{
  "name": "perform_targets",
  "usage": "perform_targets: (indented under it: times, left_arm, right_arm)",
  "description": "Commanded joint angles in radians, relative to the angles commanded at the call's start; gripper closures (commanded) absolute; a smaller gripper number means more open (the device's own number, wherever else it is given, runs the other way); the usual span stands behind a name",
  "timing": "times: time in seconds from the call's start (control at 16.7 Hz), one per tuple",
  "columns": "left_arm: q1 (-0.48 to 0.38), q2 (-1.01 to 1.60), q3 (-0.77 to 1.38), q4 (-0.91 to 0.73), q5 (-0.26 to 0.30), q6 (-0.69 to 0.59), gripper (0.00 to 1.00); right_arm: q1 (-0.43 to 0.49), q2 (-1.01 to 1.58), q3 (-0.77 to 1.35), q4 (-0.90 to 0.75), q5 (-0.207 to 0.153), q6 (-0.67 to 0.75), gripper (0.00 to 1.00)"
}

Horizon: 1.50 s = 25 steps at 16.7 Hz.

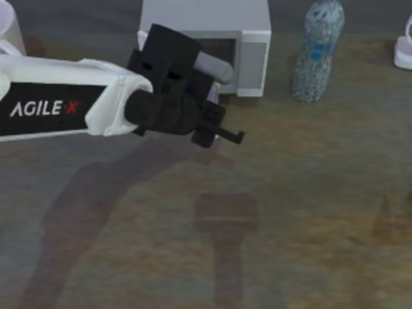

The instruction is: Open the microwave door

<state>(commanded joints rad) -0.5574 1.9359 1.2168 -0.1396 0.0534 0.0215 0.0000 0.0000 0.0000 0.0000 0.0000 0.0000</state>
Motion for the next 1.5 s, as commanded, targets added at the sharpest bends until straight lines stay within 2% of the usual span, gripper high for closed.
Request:
perform_targets:
  times: [1.14,1.5]
  left_arm:
    - [0.000,0.000,0.000,0.000,0.000,0.000,1.00]
    - [0.013,-0.015,-0.024,0.001,0.039,0.039,1.00]
  right_arm:
    - [0.000,0.000,0.000,0.000,0.000,0.000,0.00]
    - [0.000,0.000,0.000,0.000,0.000,0.000,0.00]
